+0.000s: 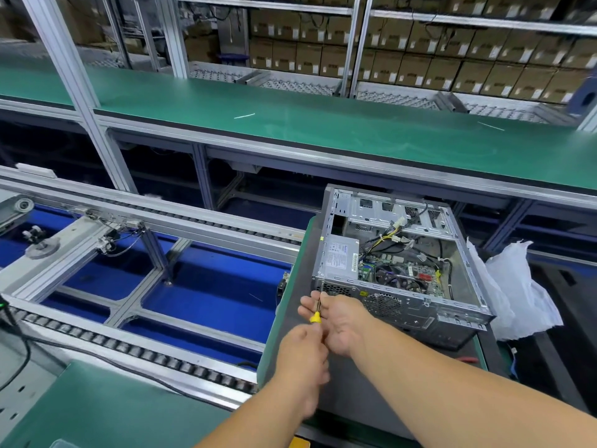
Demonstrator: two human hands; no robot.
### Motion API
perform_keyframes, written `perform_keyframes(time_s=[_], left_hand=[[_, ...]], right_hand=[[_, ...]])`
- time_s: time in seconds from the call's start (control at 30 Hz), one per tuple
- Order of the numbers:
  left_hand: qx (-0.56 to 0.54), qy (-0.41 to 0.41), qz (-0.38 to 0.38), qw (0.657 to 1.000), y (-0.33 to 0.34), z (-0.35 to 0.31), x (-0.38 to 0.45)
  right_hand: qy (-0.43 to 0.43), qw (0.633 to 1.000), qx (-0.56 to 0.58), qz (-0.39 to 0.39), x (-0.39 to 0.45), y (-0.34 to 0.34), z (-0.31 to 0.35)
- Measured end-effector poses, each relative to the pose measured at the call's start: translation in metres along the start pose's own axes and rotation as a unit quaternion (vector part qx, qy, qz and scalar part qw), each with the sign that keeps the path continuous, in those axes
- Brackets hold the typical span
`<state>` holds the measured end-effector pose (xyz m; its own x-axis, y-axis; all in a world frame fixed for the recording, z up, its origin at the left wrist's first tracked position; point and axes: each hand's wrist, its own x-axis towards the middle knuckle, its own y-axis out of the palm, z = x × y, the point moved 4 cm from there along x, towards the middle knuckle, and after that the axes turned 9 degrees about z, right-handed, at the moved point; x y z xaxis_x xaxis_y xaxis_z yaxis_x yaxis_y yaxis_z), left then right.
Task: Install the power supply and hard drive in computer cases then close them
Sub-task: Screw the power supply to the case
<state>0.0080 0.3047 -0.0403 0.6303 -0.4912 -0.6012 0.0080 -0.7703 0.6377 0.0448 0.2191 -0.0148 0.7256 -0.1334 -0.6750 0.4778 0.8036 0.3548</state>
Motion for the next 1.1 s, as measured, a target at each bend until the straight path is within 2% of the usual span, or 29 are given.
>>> perform_keyframes(time_s=[0.03,0.1,0.13,0.17,0.2,0.23,0.3,0.37,0.4,0.43,0.5,0.53,0.57,0.67,0.73,0.77,0.8,0.87,0.9,0.97,1.0,1.07,1.1], left_hand=[[0.092,0.043,-0.055,0.993,-0.004,-0.003,0.0],[0.209,0.088,-0.08,0.971,-0.004,-0.006,-0.006],[0.162,0.08,-0.052,0.982,-0.005,-0.005,-0.006],[0.068,0.057,-0.008,0.996,-0.002,-0.004,-0.003],[-0.053,0.007,0.04,0.998,0.005,-0.002,-0.006],[-0.106,-0.006,0.05,0.993,0.007,-0.002,-0.008],[-0.003,0.018,-0.006,1.0,-0.001,-0.003,0.004],[0.146,0.043,-0.076,0.985,0.003,-0.006,0.002],[0.185,0.076,-0.097,0.975,0.003,-0.008,-0.003],[0.209,0.1,-0.084,0.969,-0.002,-0.006,-0.003],[0.07,0.054,-0.012,0.996,-0.006,-0.001,0.002],[-0.055,-0.003,0.037,0.998,0.003,0.002,-0.003],[-0.121,-0.029,0.061,0.99,0.005,0.003,-0.005],[0.001,-0.007,-0.003,1.0,0.0,0.005,0.007],[0.154,0.059,-0.06,0.985,0.002,0.0,0.001],[0.178,0.079,-0.067,0.979,-0.001,-0.001,0.002],[0.15,0.081,-0.047,0.984,-0.001,-0.002,0.001],[-0.05,0.012,0.034,0.998,0.006,0.001,-0.001],[-0.104,-0.01,0.041,0.994,0.006,0.003,-0.002],[-0.053,0.007,0.017,0.998,0.0,0.001,0.008],[-0.016,0.01,-0.035,0.999,-0.001,-0.001,0.007],[0.109,0.076,-0.082,0.988,0.0,-0.006,0.001],[0.131,0.085,-0.069,0.985,-0.002,-0.006,0.0]], right_hand=[[0.003,1.0,0.005,0.002,0.0,0.0,0.0],[0.008,1.0,0.009,0.006,0.0,0.001,-0.001],[0.007,1.0,0.009,0.005,0.0,0.001,-0.001],[0.004,1.0,0.012,0.004,0.001,0.001,0.0],[0.001,1.0,0.013,0.004,0.001,0.002,0.002],[0.001,1.0,0.012,0.003,0.001,0.002,0.003],[0.006,1.0,0.006,0.002,0.002,0.0,0.003],[0.009,1.0,-0.001,0.004,0.002,-0.001,0.004],[0.012,1.0,-0.005,0.004,0.001,-0.001,0.004],[0.014,1.0,-0.008,0.005,0.001,-0.001,0.004],[0.013,1.0,-0.009,0.008,0.003,-0.001,0.005],[0.01,1.0,-0.008,0.008,0.003,-0.001,0.005],[0.009,1.0,-0.008,0.008,0.003,-0.001,0.006],[0.013,1.0,-0.012,0.007,0.004,-0.003,0.006],[0.015,1.0,-0.011,0.007,0.004,-0.004,0.006],[0.017,1.0,-0.012,0.008,0.004,-0.004,0.006],[0.018,1.0,-0.009,0.009,0.004,-0.004,0.005],[0.016,1.0,0.003,0.01,0.005,-0.003,0.006],[0.016,1.0,0.004,0.01,0.006,-0.003,0.007],[0.02,1.0,-0.001,0.011,0.007,-0.003,0.005],[0.021,1.0,-0.002,0.012,0.007,-0.003,0.005],[0.022,1.0,0.003,0.013,0.007,-0.003,0.005],[0.022,1.0,0.007,0.015,0.007,-0.003,0.005]])
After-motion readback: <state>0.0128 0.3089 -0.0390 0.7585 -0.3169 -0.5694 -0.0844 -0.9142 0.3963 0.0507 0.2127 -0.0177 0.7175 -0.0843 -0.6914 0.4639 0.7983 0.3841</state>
